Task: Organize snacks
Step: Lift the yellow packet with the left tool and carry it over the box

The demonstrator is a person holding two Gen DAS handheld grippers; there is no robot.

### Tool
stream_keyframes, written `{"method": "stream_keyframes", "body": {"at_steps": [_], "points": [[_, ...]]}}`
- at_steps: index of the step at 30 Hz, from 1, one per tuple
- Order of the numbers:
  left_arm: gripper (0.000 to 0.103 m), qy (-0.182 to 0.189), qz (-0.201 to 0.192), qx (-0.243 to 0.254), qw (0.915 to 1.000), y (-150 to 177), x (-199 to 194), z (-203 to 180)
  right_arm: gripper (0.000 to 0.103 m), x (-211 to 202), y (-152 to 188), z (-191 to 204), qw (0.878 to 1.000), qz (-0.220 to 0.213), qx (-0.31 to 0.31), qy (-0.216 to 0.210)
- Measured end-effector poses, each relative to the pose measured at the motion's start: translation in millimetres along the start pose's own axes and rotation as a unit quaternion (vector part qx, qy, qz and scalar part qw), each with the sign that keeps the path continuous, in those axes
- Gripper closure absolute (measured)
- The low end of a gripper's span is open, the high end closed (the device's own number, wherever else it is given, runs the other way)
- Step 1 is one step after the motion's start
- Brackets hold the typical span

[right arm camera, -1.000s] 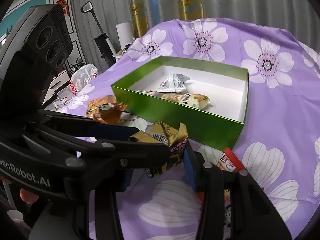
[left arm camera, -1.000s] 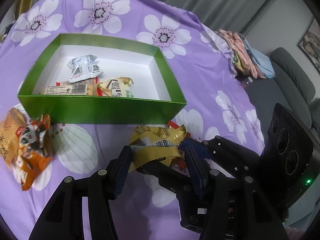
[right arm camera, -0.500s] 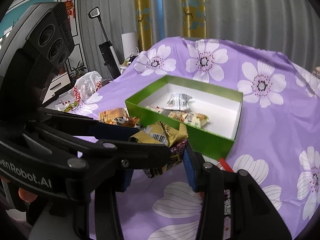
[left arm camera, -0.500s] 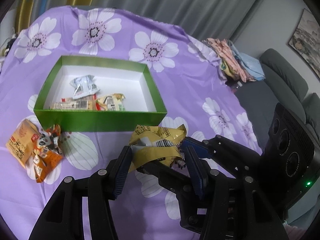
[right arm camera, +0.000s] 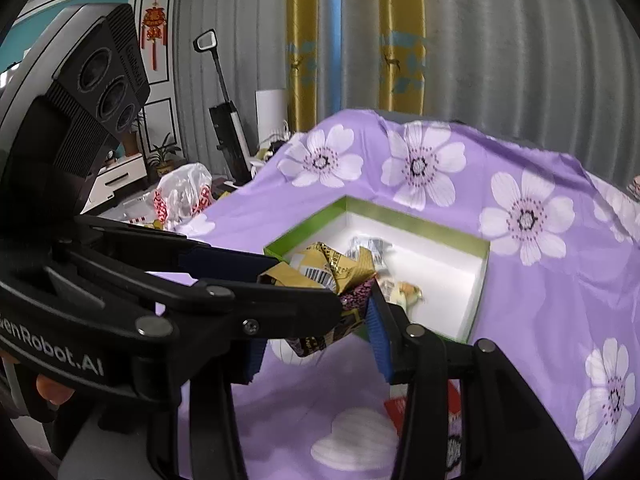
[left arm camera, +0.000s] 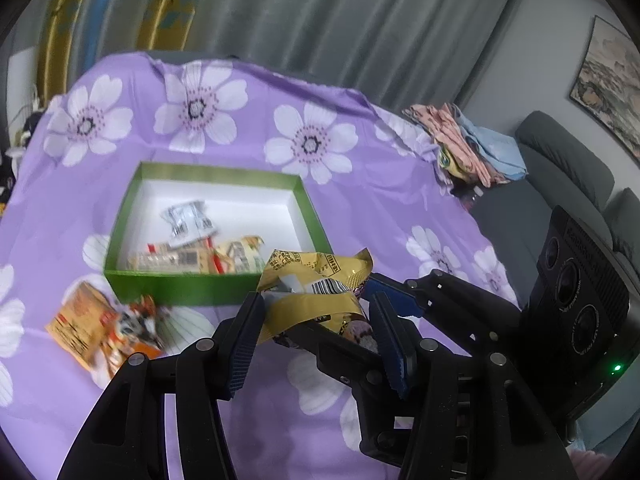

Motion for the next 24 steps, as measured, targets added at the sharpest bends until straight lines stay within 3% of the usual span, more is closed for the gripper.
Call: {"method": "stream_keyframes", "body": {"at_steps": [12, 24], "points": [[0.048, -0.004, -0.023, 0.006, 0.9997, -37, -4, 17, 0.059, 18, -35, -6, 1.0, -0.022, -0.011, 0.002], [0.048, 0.007, -0.01, -0.009, 0.9999, -63, 33, 43, 0.059, 54, -45, -29, 1.0, -0.007, -0.004, 0.006]]}}
Point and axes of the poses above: each gripper's, at about its wrist camera, not at the fingertips, and x roughly the way its jaws point, z to its left, y to its underside, the point moved 6 cm from there along x, roughly the way its jaws point, and after that the axes turned 4 degrees about z, right-handed, at the moved point
